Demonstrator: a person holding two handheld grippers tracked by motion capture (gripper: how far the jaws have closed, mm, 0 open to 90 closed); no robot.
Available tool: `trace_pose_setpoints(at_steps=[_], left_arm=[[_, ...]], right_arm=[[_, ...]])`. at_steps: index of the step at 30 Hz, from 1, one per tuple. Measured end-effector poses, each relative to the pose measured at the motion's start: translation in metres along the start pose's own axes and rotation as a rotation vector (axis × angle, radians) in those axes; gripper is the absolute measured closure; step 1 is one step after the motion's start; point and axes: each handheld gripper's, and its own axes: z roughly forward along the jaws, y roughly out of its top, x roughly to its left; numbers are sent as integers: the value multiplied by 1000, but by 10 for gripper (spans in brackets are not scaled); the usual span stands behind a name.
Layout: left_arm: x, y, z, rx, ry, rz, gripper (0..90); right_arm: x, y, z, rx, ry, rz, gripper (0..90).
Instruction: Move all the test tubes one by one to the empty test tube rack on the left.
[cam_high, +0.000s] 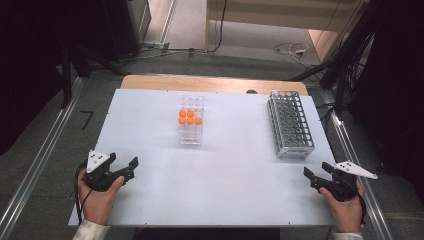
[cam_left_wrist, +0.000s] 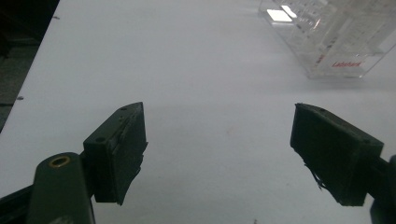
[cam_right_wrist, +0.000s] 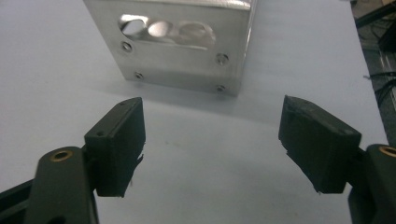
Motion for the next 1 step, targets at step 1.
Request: trace_pose_setpoints(at_steps=[1], left_arm=[[1,-1,2,9,9,1,178]], right_arm=[[-1,-1,3,17,-7,5,197]])
